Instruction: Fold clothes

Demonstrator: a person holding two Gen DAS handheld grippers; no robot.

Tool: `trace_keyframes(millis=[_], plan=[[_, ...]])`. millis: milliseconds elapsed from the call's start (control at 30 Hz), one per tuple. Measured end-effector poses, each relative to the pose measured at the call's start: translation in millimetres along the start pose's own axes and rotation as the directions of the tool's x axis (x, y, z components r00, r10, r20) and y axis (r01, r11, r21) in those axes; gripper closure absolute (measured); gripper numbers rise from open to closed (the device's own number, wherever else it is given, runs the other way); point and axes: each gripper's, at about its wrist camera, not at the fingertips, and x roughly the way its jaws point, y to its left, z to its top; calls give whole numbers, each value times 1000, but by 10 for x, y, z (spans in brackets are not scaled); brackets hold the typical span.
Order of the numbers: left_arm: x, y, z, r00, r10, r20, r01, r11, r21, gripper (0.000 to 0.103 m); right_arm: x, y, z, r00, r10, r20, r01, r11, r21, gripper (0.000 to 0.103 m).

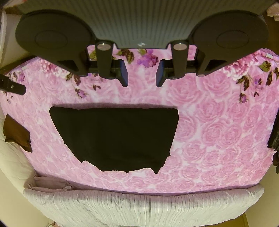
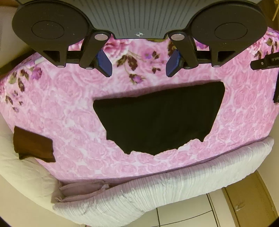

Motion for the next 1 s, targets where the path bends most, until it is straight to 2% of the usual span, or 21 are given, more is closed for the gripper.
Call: trace_keyframes(millis=[433,700,867,1000], plan=[[202,-142,234,999,25,-24,-26,999,-26,73,291,-83,286,999,23,-26,-23,999,-33,33],[561,-342,457,997,29,-75,-32,998,-47,72,607,-337,496,996,33,-82,-36,999,-34,33],[908,-477,580,995,15,-95,-19,999,-50,72,952,-642,595,991,58,-122,-55,998,31,33],[1307,-517,624,994,4,-110,-10,999,-52,72,1411,-1029,581,974,171,-145,-144,973,180,33]])
